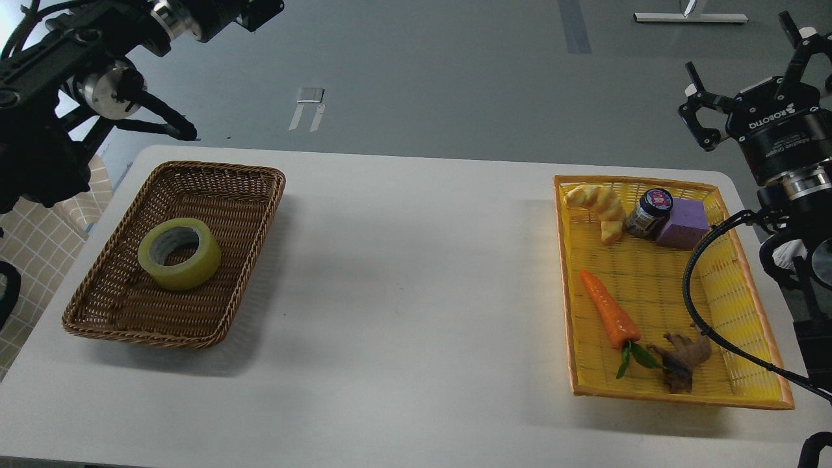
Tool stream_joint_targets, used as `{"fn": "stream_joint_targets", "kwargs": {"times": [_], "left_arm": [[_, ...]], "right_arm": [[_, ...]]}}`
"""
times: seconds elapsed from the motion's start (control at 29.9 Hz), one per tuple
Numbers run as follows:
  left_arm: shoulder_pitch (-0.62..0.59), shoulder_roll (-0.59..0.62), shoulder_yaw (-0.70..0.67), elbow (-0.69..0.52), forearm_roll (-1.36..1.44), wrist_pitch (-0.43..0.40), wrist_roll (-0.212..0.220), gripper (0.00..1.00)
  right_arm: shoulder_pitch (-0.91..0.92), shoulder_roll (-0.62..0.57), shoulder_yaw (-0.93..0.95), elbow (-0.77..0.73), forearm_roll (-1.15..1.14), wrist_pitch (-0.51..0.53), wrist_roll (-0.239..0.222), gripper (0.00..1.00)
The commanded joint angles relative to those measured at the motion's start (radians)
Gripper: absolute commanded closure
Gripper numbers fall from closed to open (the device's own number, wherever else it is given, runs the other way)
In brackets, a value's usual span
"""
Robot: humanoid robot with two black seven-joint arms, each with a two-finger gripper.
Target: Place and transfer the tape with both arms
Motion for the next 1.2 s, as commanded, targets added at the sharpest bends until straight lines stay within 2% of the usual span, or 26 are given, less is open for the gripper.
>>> {"fn": "stream_joint_targets", "kwargs": {"times": [0.0, 0.13, 0.3, 0.53, 0.63, 0.84, 0.97, 1.17], "left_arm": [[0.042, -0.031, -0.075, -0.045, -0.086, -0.010, 0.000, 0.02], [0.104, -0.046, -0.161, -0.116, -0.121, -0.014, 0.000, 0.02], [0.235, -0.100, -0.307, -0.197, -0.123, -0.023, 0.007, 0.02], [0.328, -0.173, -0.381, -0.208, -0.129, -0.032, 0.010, 0.02], [0.387, -0.219, -0.469, -0.209, -0.140, -0.046, 0.011, 0.02], [0.437, -0.245, -0.485, -0.228, -0.140, -0.067, 0.014, 0.02], [0.479, -0.232, -0.488, -0.292, -0.140, -0.063, 0.016, 0.02], [0.487, -0.226, -0.491, -0.304, -0.140, -0.061, 0.016, 0.02]], "right_arm": [[0.011, -0.035, -0.007, 0.000, -0.003, 0.000, 0.000, 0.00], [0.017, -0.066, -0.009, 0.005, -0.005, 0.000, 0.001, 0.00], [0.031, -0.066, -0.010, -0.013, -0.003, 0.000, 0.001, 0.00], [0.033, -0.026, -0.016, -0.015, -0.002, 0.000, 0.001, 0.00], [0.062, -0.016, -0.042, -0.032, -0.003, 0.000, 0.001, 0.00], [0.125, -0.008, -0.079, -0.070, -0.003, 0.000, 0.001, 0.00], [0.155, -0.002, -0.117, -0.090, -0.005, 0.000, 0.000, 0.00], [0.157, 0.020, -0.125, -0.082, -0.003, 0.000, 0.006, 0.00]]}}
